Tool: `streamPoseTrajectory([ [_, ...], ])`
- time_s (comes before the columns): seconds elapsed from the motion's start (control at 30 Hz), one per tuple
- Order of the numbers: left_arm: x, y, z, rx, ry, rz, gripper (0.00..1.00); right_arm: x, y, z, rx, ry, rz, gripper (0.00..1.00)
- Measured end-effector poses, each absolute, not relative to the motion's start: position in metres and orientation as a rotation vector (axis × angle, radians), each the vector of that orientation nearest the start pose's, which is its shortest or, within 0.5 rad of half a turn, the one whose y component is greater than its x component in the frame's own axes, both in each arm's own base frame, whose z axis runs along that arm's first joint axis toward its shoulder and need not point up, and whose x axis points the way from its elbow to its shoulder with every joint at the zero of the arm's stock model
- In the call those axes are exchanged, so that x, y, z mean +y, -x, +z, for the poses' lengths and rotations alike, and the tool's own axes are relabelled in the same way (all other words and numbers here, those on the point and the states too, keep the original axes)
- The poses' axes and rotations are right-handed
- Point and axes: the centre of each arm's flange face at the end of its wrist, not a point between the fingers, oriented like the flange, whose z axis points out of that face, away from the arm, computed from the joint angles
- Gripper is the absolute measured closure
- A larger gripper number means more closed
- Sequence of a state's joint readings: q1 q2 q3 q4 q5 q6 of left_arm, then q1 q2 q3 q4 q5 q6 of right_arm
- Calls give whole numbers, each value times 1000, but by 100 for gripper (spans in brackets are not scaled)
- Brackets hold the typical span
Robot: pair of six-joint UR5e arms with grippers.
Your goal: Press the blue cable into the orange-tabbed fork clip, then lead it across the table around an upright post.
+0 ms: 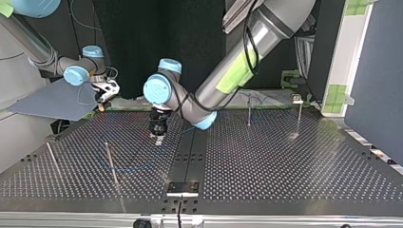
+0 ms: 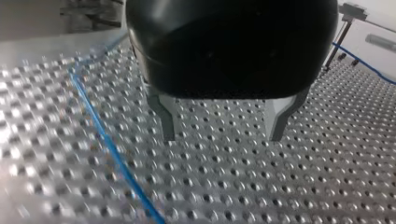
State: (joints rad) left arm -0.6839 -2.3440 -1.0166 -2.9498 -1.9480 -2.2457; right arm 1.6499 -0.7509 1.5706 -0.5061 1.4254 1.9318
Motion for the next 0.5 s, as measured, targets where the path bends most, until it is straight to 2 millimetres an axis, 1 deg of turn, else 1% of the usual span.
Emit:
streamPoseTrajectory([
  [0.17, -569, -516, 282, 1656, 250, -681, 9, -628, -198, 40, -1674, -1402, 1422, 100],
  [0.2, -569, -514, 281, 1663, 244, -666, 9, -628, -198, 40, -1674, -1402, 1423, 100],
  [0.23, -568, -512, 281, 1671, 238, -649, 5, -628, -198, 40, -1674, -1403, 1423, 100],
  [0.3, -567, -509, 280, 1686, 226, -610, 5, -628, -198, 40, -1674, -1402, 1423, 100],
  [0.33, -566, -508, 279, 1692, 222, -592, 3, -628, -198, 40, -1674, -1402, 1423, 100],
  [0.5, -557, -505, 276, 1726, 201, -482, 3, -628, -198, 39, -1673, -1401, 1420, 100],
])
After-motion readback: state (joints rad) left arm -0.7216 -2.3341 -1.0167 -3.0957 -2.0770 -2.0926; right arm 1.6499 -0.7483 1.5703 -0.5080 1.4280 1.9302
